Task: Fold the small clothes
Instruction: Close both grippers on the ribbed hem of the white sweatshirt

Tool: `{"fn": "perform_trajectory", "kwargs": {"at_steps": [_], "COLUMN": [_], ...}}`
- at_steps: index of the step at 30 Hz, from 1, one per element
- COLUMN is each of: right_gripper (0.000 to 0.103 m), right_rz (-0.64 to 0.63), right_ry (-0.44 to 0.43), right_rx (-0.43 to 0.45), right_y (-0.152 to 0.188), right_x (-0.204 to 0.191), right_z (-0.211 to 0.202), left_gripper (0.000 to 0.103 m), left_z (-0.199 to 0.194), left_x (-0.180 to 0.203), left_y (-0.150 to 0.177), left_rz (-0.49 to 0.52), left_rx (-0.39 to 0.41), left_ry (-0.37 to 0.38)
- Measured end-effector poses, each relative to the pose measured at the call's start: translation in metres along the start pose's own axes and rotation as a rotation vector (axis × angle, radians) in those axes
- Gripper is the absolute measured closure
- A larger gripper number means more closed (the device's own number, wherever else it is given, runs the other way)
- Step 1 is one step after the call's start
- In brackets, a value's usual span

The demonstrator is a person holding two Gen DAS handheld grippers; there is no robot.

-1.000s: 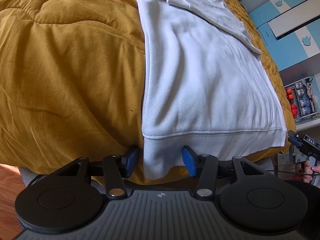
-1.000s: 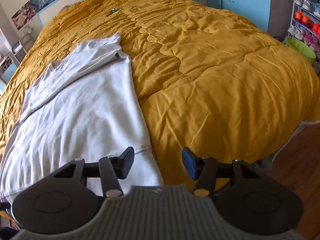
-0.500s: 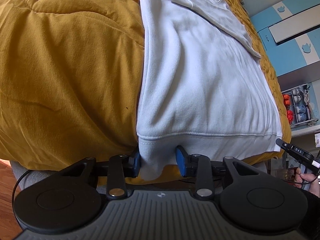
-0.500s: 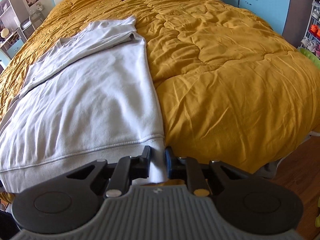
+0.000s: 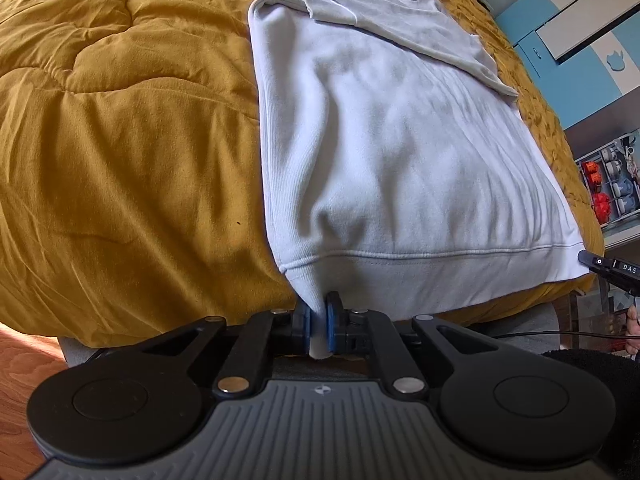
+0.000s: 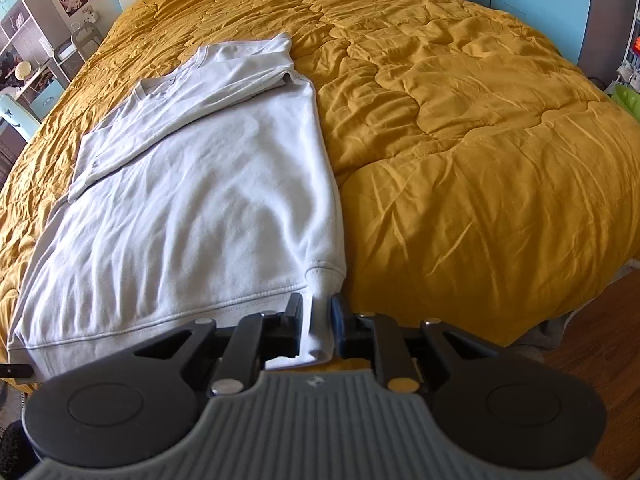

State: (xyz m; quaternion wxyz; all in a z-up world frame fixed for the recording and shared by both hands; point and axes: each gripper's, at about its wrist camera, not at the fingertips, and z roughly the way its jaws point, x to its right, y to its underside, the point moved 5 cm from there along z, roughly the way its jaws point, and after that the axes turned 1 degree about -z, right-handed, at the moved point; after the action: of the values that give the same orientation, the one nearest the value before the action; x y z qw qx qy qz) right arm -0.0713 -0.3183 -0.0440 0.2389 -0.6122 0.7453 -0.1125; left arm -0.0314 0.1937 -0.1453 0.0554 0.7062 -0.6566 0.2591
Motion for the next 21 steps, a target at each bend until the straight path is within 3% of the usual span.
{"fn": "perform_trajectory", "kwargs": {"at_steps": [3,6,9,10,13,16,21], "right_gripper": [0.075,0.075,0.08,0.087,0.09,0.088,0.088], "right_rz": [0.058,0.195,0.298,0.305,0.289,0.231,0.158], "right_ry": [-0.064,-0.13,-0.213,-0.22,-0.247,-0.259,-0.255], "right_rx": [-0.001,-0.006,-0.004,-0.001,-0.009,-0.064,-0.061], "right_y": [0.0,0.0,0.003,0.004,0.009,0.014,0.018], "right_x": [0.006,0.026,0.041,0.044,0.046,0.042,0.031], "right_z": [0.009,0.024,0.032,0.032,0.032,0.035,0.031], "left_gripper": [0.095,0.095,0.087,0.086,0.089,0.094,0.095], "left_z": [-0.002,0.003,0.009,0.011,0.014,0.01,-0.003], "left_x": [0.0,-0.001,-0.004,-0.005,-0.005,0.006,0.017], "left_y": [-0.003,-0.006,-0.008,-0.008,-0.007,-0.006,-0.007], "left_rz": [-0.017,-0.025,-0.063,-0.083,-0.081,-0.006,0.059], "left_rx": [-0.002,-0.009,-0.003,-0.003,0.007,0.008,-0.005], "left_ry": [0.024,0.034,0.052,0.056,0.048,0.002,-0.035]}}
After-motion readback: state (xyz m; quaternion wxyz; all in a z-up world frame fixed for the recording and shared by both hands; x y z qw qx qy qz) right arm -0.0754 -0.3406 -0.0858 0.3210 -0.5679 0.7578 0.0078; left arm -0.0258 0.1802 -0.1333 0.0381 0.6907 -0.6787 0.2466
